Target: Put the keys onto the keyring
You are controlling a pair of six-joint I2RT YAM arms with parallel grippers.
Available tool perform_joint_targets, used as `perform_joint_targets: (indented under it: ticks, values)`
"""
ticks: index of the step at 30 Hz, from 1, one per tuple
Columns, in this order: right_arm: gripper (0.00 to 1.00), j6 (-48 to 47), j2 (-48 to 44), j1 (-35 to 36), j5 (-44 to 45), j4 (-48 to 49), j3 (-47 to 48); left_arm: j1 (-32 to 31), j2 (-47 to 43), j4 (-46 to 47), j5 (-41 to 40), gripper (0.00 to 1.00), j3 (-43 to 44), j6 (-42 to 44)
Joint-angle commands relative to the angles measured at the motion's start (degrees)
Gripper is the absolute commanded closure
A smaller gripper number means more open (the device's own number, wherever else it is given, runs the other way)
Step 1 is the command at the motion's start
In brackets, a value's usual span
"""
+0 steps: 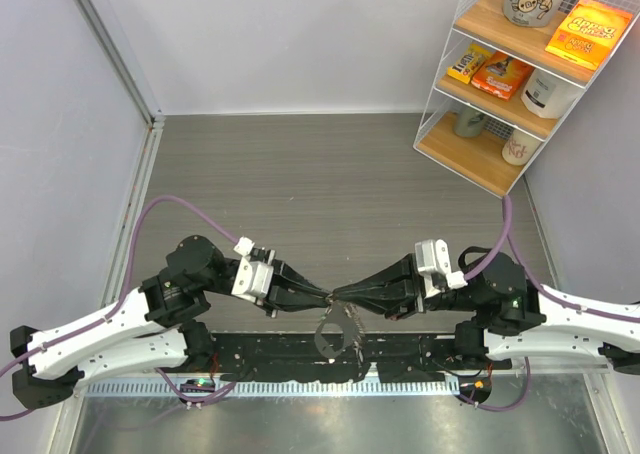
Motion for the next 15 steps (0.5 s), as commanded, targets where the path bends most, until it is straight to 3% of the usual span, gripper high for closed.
perform_joint_targets:
  ticks: [1, 7, 15]
  values:
    - [0.94, -2.3, -0.1, 0.1, 3.8, 15.7, -2.6, -0.2, -0.4, 1.5, -0.1, 0.84, 1.2, -0.4]
    - [0.95, -5.2, 0.2, 1.0, 9.4, 19.2, -5.6, -0.3, -2.4, 1.8, -4.0, 0.82, 0.3, -0.4]
    - [0.95, -6.2, -1.1, 1.3, 15.1, 22.0, -8.2, -0.2, -3.8, 2.6, -7.2, 0.69, -1.2, -2.0]
